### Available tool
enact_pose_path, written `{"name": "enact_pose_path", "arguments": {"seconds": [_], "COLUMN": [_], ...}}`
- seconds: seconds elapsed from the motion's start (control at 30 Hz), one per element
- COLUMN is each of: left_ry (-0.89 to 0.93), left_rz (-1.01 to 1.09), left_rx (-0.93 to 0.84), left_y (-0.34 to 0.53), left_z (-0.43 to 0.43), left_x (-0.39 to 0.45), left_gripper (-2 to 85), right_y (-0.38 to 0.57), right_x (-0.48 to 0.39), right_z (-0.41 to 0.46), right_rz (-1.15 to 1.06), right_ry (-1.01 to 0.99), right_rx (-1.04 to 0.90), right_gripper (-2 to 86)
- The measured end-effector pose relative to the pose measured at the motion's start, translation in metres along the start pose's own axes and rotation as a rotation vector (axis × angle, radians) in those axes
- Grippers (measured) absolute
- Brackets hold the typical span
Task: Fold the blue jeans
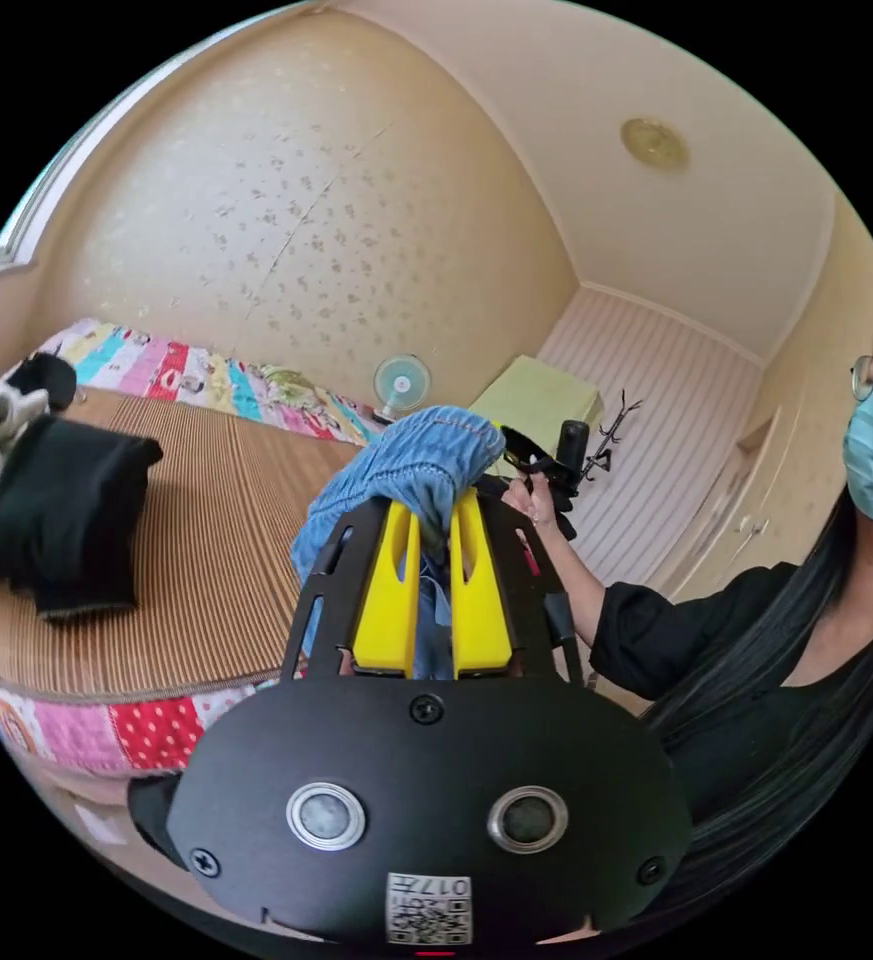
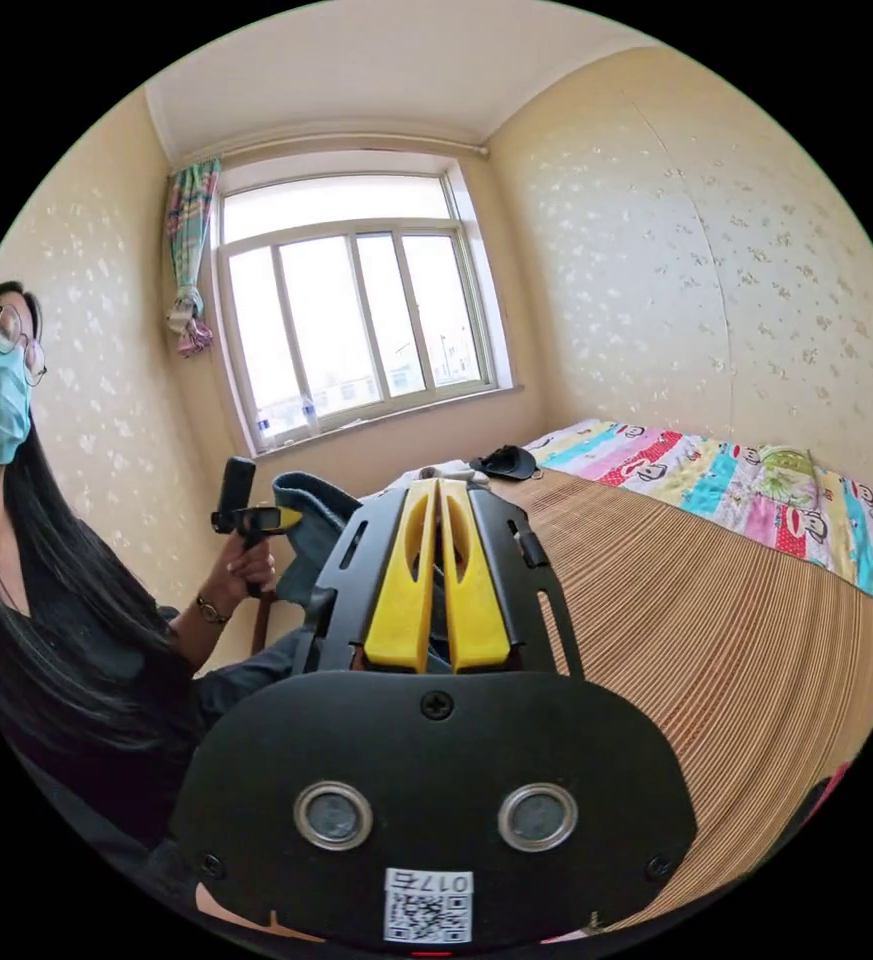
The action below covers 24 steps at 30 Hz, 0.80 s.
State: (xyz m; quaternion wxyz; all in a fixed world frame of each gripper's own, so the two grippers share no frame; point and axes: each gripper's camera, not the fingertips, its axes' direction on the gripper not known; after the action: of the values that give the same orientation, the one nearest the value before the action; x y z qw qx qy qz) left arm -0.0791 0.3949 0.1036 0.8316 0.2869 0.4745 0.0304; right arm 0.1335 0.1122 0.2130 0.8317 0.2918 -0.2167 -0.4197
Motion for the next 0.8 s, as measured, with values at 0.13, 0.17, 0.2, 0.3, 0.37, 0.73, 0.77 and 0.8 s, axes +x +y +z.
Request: {"name": "enact_pose_path", "arguments": {"seconds": [0.13, 0.17, 0.2, 0.3, 0.37, 0.73, 0.77, 0.8], "left_ry": [0.179, 0.276, 0.396, 0.796, 1.07, 1.503, 1.538, 1.542], "left_rz": [0.178, 0.248, 0.32, 0.442, 0.464, 0.174, 0.163, 0.152], "left_rx": [0.07, 0.104, 0.143, 0.231, 0.26, 0.15, 0.14, 0.13], "left_y": [-0.041, -0.054, -0.068, -0.107, -0.132, -0.201, -0.202, -0.201], "left_z": [-0.021, -0.031, -0.042, -0.061, -0.06, 0.045, 0.053, 0.059], "left_x": [0.044, 0.057, 0.068, 0.082, 0.08, 0.112, 0.116, 0.119], "left_gripper": [4.5, 4.4, 4.3, 4.3, 4.3, 4.1, 4.1, 4.1], "right_y": [0.021, 0.032, 0.043, 0.074, 0.089, 0.144, 0.157, 0.166], "right_x": [-0.006, -0.009, -0.013, -0.023, -0.029, -0.11, -0.126, -0.142], "right_z": [-0.011, -0.017, -0.025, -0.053, -0.071, -0.109, -0.108, -0.106], "right_rz": [0.01, 0.03, 0.046, 0.092, 0.123, 0.006, -0.041, -0.079], "right_ry": [-0.023, -0.052, -0.083, -0.142, -0.172, -0.507, -0.506, -0.474], "right_rx": [-0.06, -0.064, -0.051, 0.041, 0.097, 0.277, 0.315, 0.319], "right_gripper": [5.6, 7.0, 7.9, 7.6, 7.1, 21.8, 23.2, 23.8]}}
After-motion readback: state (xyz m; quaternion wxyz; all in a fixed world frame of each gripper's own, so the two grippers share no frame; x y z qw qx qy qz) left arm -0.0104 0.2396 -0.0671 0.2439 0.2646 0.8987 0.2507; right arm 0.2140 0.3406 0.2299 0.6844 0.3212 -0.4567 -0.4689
